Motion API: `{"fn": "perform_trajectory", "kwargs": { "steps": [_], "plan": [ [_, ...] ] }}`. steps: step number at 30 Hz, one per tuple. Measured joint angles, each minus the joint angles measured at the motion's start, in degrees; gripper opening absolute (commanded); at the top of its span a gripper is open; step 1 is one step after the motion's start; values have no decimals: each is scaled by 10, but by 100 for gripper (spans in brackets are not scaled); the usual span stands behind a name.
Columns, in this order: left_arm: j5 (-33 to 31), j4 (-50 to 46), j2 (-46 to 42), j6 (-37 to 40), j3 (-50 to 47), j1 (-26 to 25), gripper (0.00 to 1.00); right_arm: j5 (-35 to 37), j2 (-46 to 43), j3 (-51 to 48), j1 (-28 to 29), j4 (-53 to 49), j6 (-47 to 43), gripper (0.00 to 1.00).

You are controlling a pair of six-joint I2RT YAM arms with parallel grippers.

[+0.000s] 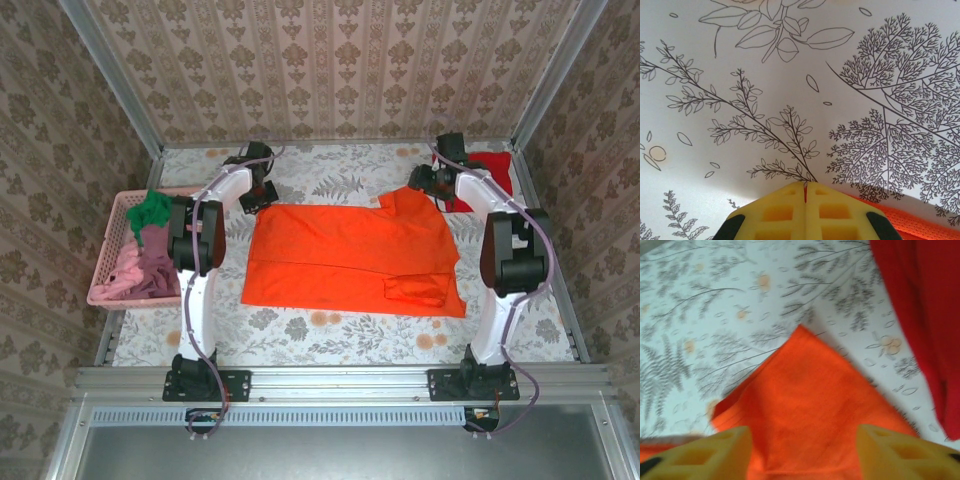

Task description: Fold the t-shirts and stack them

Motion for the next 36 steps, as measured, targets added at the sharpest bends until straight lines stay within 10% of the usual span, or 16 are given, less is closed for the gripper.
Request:
{"fn": "perform_trajectory", "kwargs": {
  "steps": [31, 36],
  "plan": [
    [25, 31, -12, 0, -28, 8, 0, 24, 202, 221, -12, -193, -58, 38],
    [26, 32, -13, 0, -30, 9, 0, 22, 203, 222, -12, -202, -68, 19]
  ]
}}
